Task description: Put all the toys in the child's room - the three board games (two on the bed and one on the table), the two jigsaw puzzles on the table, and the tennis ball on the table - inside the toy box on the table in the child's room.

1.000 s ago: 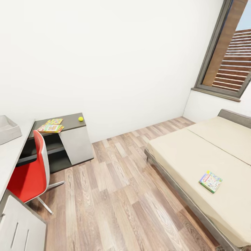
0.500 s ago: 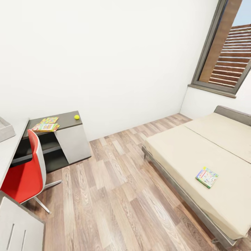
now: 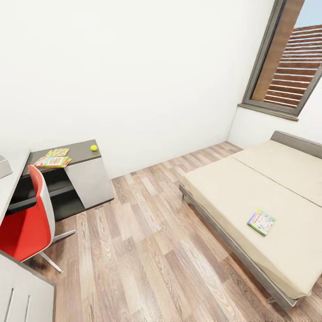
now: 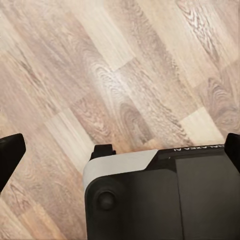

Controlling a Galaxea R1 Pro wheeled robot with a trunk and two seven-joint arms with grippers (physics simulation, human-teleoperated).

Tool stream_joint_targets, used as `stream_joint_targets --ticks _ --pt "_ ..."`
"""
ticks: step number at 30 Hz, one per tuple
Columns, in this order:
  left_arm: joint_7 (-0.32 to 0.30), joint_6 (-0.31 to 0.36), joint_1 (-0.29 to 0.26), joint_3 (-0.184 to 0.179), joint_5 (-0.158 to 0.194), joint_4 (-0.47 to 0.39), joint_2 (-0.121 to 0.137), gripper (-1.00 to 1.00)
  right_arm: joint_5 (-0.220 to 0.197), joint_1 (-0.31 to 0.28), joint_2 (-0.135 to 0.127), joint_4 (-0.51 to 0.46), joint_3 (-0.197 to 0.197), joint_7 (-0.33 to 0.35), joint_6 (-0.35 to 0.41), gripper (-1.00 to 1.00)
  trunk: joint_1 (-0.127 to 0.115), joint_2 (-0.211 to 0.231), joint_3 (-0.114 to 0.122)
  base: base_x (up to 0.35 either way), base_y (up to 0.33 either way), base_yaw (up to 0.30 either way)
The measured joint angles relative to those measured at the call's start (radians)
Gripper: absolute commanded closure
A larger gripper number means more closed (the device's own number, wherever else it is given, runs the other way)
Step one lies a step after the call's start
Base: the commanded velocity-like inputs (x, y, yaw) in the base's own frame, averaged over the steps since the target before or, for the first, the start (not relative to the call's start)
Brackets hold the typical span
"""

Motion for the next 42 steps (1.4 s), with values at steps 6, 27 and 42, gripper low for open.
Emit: stream_joint_targets --ticks 6,27,42 --pt "0.0 -0.007 0.0 0.001 0.001 0.0 0.002 -1.0 0.0 0.0 0.0 0.0 0.0 0.0 0.0 -1.0 0.0 0.0 -0.01 0.047 0.025 -0.064" --pt "0.001 -0.01 0.0 -0.002 -0.004 0.0 0.001 -1.0 0.0 0.0 0.014 0.0 0.001 -0.001 -0.023 -1.0 -0.001 0.0 -0.024 0.285 0.062 -0.007" --pt "0.001 -0.01 0.0 -0.002 -0.005 0.0 0.001 -1.0 0.0 0.0 0.016 0.0 0.002 0.0 -0.029 -1.0 0.0 0.0 -0.034 0.148 0.0 0.176"
